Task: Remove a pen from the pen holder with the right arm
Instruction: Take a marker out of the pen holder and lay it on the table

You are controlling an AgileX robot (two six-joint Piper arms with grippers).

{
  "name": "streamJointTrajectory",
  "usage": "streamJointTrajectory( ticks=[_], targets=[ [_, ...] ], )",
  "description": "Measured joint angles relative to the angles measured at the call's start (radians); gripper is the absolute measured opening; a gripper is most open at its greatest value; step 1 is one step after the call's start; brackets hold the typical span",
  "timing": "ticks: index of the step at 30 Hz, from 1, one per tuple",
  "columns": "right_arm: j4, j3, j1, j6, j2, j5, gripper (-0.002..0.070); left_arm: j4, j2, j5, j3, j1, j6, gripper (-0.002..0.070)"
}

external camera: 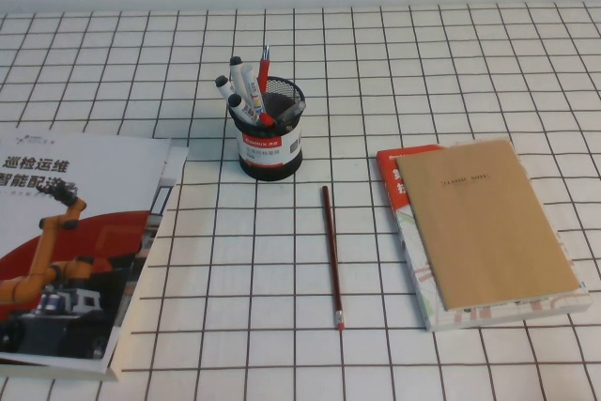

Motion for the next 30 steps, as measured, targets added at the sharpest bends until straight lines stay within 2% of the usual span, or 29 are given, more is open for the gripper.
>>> streamJointTrajectory(
  ticks=[6,30],
  targets=[
    [-0.002,0.001,-0.029,-0.001,-0.005,0.075,-0.0015,0.0,0.0,0.0,0.0,0.0,0.0,-0.0003],
    [-0.003,0.001,-0.029,-0.002,-0.005,0.083,-0.0015,0.0,0.0,0.0,0.0,0.0,0.0,-0.0003]
  ],
)
